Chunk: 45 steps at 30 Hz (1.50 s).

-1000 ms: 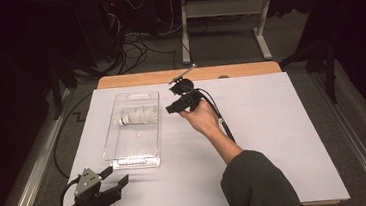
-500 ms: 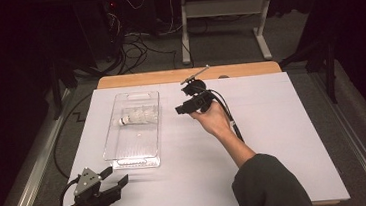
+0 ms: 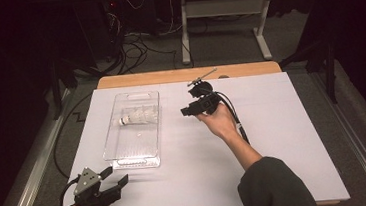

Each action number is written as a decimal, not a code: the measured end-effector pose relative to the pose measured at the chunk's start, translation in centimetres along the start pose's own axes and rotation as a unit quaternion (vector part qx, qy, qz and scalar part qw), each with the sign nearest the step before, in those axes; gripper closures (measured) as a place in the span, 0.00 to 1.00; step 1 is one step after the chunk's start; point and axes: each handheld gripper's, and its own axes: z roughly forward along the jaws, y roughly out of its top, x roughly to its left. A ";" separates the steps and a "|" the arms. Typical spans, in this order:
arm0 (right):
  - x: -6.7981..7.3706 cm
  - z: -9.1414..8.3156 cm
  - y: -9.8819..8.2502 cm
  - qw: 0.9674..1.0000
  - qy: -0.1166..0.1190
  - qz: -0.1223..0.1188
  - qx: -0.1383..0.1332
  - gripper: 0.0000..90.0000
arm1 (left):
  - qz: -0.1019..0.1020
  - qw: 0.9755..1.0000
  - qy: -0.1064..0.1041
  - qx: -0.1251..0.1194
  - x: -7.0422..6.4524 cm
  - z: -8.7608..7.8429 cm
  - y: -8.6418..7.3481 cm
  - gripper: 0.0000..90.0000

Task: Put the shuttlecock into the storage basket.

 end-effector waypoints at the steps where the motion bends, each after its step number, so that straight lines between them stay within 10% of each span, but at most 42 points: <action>1: -0.1 0.0 -0.1 1.000 0.001 0.001 -0.001 0.63 | 0.000 1.000 0.000 0.000 0.0 0.0 0.0 0.40; 45: -2.4 -1.7 -2.8 0.999 -0.001 0.031 -0.020 0.63 | -0.007 1.000 -0.003 -0.001 0.1 -0.1 0.0 0.40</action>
